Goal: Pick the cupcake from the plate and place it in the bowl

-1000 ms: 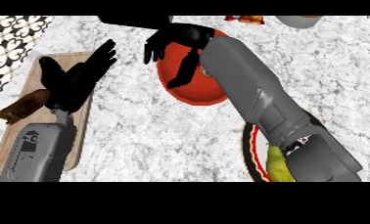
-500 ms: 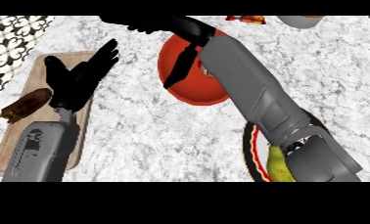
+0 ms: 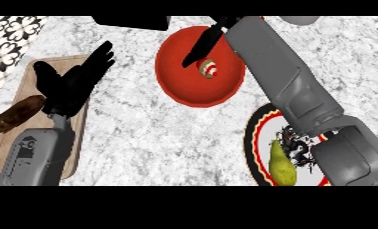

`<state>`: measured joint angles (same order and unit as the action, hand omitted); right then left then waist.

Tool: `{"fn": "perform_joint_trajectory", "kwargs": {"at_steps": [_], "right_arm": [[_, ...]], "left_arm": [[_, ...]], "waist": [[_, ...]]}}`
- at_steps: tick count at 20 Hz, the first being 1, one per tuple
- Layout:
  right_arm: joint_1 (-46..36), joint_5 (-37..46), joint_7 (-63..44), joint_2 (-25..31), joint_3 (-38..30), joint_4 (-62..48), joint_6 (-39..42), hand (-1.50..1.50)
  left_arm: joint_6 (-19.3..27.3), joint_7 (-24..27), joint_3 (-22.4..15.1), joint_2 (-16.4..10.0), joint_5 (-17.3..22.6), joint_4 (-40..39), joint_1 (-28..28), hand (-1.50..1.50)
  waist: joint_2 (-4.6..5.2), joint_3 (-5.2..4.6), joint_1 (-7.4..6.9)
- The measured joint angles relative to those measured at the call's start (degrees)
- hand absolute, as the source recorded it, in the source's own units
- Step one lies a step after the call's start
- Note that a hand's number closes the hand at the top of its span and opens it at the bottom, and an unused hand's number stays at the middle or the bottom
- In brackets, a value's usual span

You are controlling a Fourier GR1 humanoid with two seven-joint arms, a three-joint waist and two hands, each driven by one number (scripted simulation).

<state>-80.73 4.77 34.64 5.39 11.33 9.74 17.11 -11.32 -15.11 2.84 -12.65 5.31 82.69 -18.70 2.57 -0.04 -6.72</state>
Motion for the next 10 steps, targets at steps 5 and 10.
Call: {"fn": "perform_joint_trajectory", "kwargs": {"at_steps": [5,10], "right_arm": [[-0.38,0.3,6.75,7.09,-0.28,0.37,6.43,-1.5],[0.91,-0.19,9.22,13.69,-0.76,1.86,9.96,-1.5]], "left_arm": [[0.11,0.08,0.38,-0.18,0.02,0.17,0.07,0.0],[0.0,-0.35,0.82,-0.51,0.42,1.02,0.49,0.0]], "waist": [[0.24,0.08,0.35],[0.23,0.18,0.8]]}}
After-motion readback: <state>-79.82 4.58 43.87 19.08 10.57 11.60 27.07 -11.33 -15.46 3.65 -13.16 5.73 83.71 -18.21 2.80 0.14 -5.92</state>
